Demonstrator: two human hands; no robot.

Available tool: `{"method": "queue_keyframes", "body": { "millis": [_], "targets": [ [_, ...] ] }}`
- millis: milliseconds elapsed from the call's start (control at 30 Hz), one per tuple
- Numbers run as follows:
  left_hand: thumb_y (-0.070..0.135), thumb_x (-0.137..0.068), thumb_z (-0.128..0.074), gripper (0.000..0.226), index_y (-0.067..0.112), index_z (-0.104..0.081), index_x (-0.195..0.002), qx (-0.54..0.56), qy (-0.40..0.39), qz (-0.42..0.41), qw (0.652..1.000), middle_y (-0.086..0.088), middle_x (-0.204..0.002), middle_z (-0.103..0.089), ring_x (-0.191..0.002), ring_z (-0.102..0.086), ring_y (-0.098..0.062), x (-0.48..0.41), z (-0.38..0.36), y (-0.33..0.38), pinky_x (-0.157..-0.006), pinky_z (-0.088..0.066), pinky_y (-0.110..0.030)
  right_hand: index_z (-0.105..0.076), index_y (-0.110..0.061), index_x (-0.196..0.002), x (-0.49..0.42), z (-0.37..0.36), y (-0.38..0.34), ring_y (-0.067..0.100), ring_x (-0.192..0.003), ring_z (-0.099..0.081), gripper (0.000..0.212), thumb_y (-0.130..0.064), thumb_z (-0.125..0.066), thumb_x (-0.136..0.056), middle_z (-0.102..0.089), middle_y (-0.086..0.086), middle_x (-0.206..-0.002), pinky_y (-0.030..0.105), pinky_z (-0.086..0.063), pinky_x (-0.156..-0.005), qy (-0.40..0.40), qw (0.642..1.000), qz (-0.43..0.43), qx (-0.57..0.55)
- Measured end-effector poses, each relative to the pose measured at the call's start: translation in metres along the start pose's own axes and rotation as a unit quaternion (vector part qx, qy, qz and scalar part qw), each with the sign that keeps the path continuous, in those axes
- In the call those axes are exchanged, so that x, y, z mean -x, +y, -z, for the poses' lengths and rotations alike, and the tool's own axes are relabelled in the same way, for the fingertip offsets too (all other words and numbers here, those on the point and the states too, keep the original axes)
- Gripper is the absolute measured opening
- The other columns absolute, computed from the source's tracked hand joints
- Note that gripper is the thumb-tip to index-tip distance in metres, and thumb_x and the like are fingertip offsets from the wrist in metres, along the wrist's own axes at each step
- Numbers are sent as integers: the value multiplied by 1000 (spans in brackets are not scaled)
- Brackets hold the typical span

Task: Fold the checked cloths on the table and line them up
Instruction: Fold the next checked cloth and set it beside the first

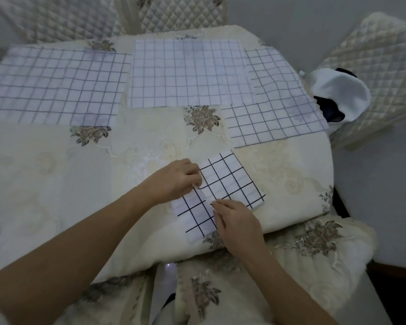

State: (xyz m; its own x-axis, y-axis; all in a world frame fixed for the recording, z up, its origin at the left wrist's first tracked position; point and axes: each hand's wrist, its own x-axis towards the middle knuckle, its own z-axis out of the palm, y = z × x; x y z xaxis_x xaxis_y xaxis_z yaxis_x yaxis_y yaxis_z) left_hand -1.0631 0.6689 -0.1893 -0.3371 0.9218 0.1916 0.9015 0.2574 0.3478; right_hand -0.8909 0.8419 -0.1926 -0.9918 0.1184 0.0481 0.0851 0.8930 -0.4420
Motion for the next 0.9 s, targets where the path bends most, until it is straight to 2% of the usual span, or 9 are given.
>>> {"method": "queue_keyframes", "body": {
  "millis": [200,267,333,400,467,533,600,733,900],
  "targets": [
    [-4,-72,-73,21,11,-66,-84,-12,4,51,999,-4,-83,-60,-72,-52,-25,38,-28,1,-58,-47,-36,-75,-20,-109,3,-22,-2,18,-95,-62,21,-24,-65,-91,-70,-4,-105,32,-58,-69,-65,996,50,20],
    [3,-80,-62,10,12,-64,-82,-21,9,63,998,-3,-80,-59,-69,-50,-25,45,-32,1,-57,-44,-35,-73,-21,-108,2,-25,-3,18,-90,-60,21,-25,-65,-90,-67,-3,-101,31,-55,-64,-78,994,74,34],
    [11,-84,-51,14,14,-64,-83,-36,11,77,996,-2,-81,-60,-70,-52,-25,51,-35,2,-59,-39,-33,-70,-23,-107,3,-28,-3,18,-88,-58,21,-27,-67,-87,-64,-4,-99,29,-51,-63,-91,990,95,50],
    [8,-78,-61,13,15,-66,-88,-58,-2,104,993,-3,-87,-61,-75,-54,-25,56,-35,4,-60,-34,-31,-68,-25,-109,5,-31,-3,18,-88,-57,27,-30,-70,-82,-63,-4,-99,28,-49,-64,-106,987,108,61],
    [1,-68,-74,32,14,-67,-97,-63,6,145,987,-7,-96,-61,-79,-55,-27,61,-35,7,-59,-37,-33,-67,-25,-112,5,-34,-3,19,-89,-57,35,-29,-73,-78,-63,-4,-100,30,-50,-65,-115,984,119,70],
    [0,-67,-77,41,10,-66,-105,-52,24,187,981,-11,-102,-59,-80,-54,-28,69,-34,18,-59,-45,-39,-67,-24,-114,4,-36,-1,21,-89,-57,38,-29,-73,-77,-64,-3,-100,32,-52,-65,-114,982,130,75],
    [4,-72,-76,38,9,-64,-107,-55,35,200,978,-12,-104,-57,-81,-53,-27,85,-35,34,-62,-47,-40,-68,-22,-115,2,-39,1,22,-88,-57,35,-29,-69,-81,-64,-1,-100,35,-54,-64,-99,982,144,77],
    [16,-88,-66,20,10,-64,-107,-54,31,180,982,-14,-117,-59,-97,-58,-29,121,-44,66,-73,-48,-40,-69,-21,-115,1,-47,1,24,-88,-57,33,-33,-46,-94,-64,1,-104,37,-52,-65,-76,976,180,97],
    [26,-97,-55,32,15,-63,-126,-58,-20,159,985,-14,-134,-57,-121,-56,-28,139,-57,81,-102,-46,-44,-68,-19,-116,-1,-57,-5,23,-91,-58,29,-30,-48,-98,-64,2,-109,33,-49,-63,-36,977,180,112]
  ]
}}
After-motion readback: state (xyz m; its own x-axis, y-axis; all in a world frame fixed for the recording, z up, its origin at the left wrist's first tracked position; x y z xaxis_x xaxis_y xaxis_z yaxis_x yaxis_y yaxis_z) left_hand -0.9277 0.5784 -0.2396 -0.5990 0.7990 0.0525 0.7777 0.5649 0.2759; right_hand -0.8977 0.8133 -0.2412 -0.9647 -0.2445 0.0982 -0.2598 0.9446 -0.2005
